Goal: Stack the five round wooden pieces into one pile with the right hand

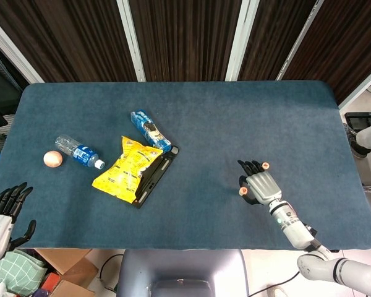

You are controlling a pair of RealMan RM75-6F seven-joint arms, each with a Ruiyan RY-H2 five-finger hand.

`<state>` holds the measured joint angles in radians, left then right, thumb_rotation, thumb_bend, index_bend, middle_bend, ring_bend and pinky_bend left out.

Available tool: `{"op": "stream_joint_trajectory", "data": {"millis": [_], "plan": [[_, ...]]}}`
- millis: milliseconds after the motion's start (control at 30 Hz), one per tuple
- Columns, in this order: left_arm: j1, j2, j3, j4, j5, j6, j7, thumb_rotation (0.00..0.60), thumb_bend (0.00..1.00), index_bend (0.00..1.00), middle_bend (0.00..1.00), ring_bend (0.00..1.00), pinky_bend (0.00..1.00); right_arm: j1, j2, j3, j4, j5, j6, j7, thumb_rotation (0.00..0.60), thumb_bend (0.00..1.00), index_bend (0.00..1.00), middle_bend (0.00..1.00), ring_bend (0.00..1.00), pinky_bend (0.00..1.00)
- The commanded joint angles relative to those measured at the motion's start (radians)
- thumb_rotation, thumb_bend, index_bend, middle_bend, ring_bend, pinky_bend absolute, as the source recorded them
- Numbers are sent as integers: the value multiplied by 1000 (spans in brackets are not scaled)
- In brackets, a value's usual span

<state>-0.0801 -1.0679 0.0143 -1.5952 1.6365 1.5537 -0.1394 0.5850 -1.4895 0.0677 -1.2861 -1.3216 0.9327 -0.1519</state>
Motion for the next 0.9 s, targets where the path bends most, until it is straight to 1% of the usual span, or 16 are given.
{"op": "stream_joint_trajectory", "data": {"millis": [33, 167, 300, 400, 500, 600, 733, 900], "plan": [[0, 1, 0, -1, 1, 0, 0, 600, 482, 0, 0, 16, 92, 0, 0, 1, -1, 1, 0, 0, 600, 458, 551, 0, 0, 0], [-1, 2, 2, -3, 4, -1, -3, 600, 483, 0, 0, 16, 92, -1, 1, 0, -3, 5, -4, -8, 600, 458, 526, 1, 0, 0], [-9, 23, 25, -6, 40, -14, -60, 600, 483, 0, 0, 16, 92, -3, 9, 0, -15, 1, 0, -3, 600, 458, 503, 2, 0, 0], [-8, 27, 27, -2, 46, -8, -67, 600, 483, 0, 0, 16, 92, -18, 22, 3, -32, -14, 37, 13, 600, 458, 453, 3, 0, 0], [-6, 25, 22, -1, 33, -8, -61, 600, 483, 0, 0, 15, 92, -44, 48, 11, -38, -21, 83, 57, 600, 442, 445, 3, 0, 0], [-3, 16, 13, 0, 21, -2, -36, 600, 483, 0, 0, 15, 93, -54, 64, 33, 0, 18, 78, 94, 600, 434, 446, 3, 0, 0], [-4, 3, 8, -2, 11, -8, -7, 600, 483, 0, 0, 16, 93, -24, 47, 70, 110, 89, -14, 146, 600, 434, 450, 2, 0, 0], [-11, -2, 7, -4, 3, -25, 9, 600, 484, 0, 0, 16, 93, 21, -16, 101, 255, 172, -112, 108, 600, 433, 472, 3, 0, 0]]}}
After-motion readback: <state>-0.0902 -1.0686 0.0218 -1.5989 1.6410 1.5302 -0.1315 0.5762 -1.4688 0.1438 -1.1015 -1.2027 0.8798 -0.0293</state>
